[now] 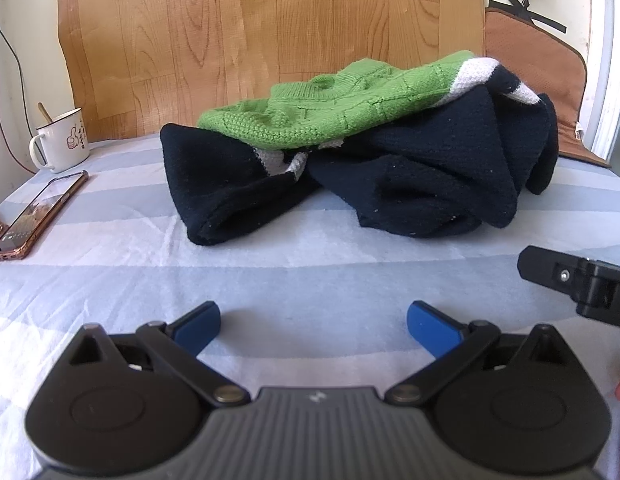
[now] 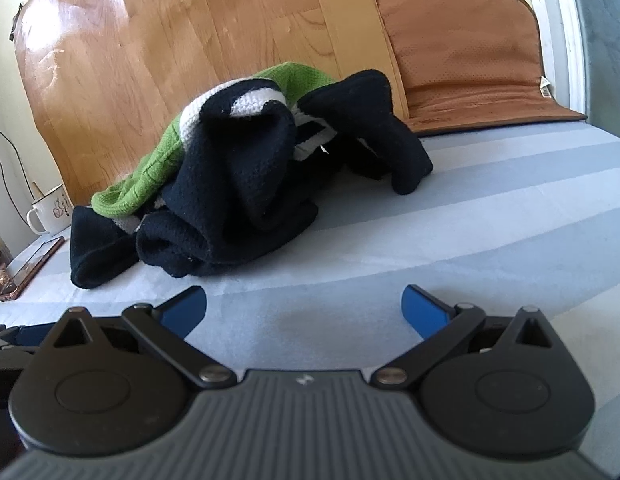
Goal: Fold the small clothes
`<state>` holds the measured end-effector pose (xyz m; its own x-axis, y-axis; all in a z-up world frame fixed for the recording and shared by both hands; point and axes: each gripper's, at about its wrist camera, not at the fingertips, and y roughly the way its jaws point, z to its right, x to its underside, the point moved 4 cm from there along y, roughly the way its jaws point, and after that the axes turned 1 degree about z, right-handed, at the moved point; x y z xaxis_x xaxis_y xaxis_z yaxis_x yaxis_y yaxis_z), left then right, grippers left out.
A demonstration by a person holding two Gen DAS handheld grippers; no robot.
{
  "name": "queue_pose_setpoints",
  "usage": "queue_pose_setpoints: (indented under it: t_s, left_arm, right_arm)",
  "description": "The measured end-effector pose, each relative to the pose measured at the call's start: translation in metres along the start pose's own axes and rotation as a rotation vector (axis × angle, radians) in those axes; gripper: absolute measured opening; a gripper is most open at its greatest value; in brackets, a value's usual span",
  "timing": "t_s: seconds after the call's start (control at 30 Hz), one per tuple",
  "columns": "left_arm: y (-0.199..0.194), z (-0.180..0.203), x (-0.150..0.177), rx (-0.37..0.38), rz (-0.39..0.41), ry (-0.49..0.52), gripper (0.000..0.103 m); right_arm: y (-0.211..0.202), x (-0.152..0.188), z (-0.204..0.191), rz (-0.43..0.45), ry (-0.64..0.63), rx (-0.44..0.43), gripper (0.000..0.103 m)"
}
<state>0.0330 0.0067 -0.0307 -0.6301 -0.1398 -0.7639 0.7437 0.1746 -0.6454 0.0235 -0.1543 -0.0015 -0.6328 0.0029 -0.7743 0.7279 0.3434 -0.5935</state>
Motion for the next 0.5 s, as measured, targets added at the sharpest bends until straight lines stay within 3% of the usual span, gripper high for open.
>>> queue_pose_setpoints:
  t_s: [0.5]
  left_arm:
    - [-0.0026,0.0039,0.0005,-0.025,0.014,0.026,0.103]
  right_arm:
    - [-0.0022,0.0006,-0.0015,0.022,-0.008,-0.009,0.103]
